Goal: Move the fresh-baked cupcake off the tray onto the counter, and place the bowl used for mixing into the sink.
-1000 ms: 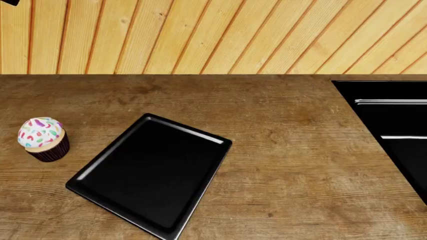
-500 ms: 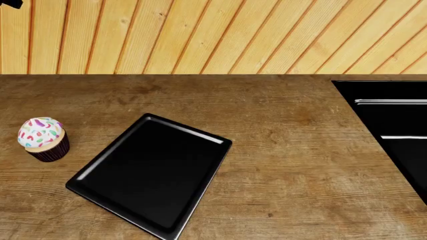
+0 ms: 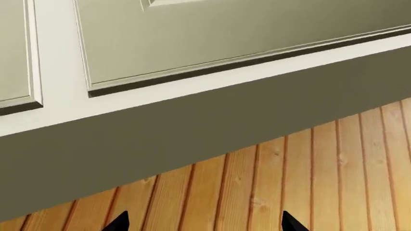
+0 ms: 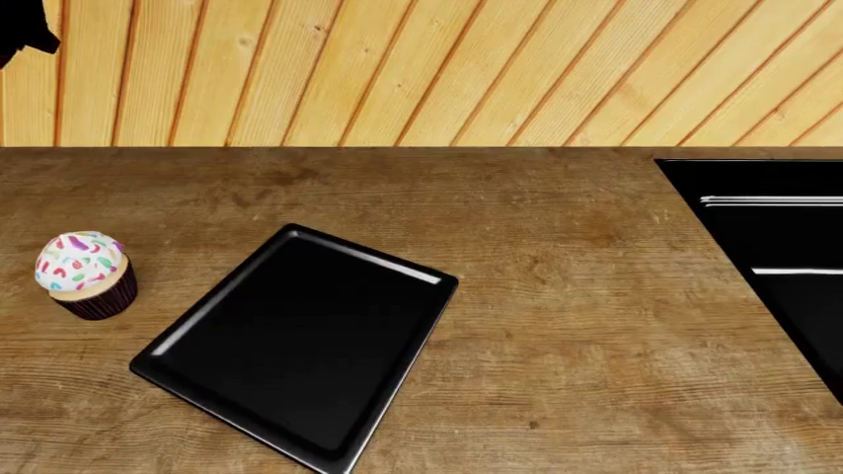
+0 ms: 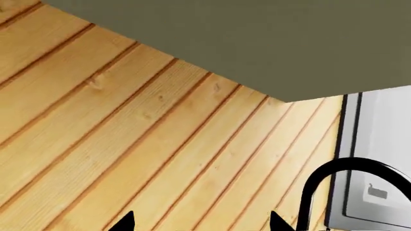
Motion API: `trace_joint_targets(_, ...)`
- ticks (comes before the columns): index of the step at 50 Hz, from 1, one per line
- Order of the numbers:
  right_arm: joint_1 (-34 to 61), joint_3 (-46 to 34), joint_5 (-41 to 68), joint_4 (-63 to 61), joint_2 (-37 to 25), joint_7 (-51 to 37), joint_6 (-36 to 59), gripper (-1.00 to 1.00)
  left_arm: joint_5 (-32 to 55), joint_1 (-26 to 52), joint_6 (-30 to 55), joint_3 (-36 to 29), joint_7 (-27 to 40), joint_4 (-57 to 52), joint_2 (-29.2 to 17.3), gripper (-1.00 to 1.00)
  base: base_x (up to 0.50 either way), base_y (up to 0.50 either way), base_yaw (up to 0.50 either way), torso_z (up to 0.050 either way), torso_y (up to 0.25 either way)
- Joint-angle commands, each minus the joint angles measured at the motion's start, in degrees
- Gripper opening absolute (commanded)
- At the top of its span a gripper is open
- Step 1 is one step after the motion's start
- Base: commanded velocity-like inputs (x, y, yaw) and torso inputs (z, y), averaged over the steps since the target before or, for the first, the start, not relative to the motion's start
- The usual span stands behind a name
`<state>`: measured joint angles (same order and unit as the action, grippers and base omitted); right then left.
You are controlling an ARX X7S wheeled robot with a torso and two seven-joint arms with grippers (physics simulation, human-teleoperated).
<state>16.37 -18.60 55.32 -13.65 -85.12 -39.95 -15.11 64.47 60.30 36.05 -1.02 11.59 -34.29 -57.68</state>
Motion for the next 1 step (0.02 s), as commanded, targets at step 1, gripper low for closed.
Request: trace_joint_targets(1,-1.1,1.5,-8.8,-5.2,-0.9,-4.9,-6.8,1.0,-0.7,-3.5,-1.7,1.3,0.0,-0.2,0.2,1.0,0.0,0.0,0.0,0.0,0.0)
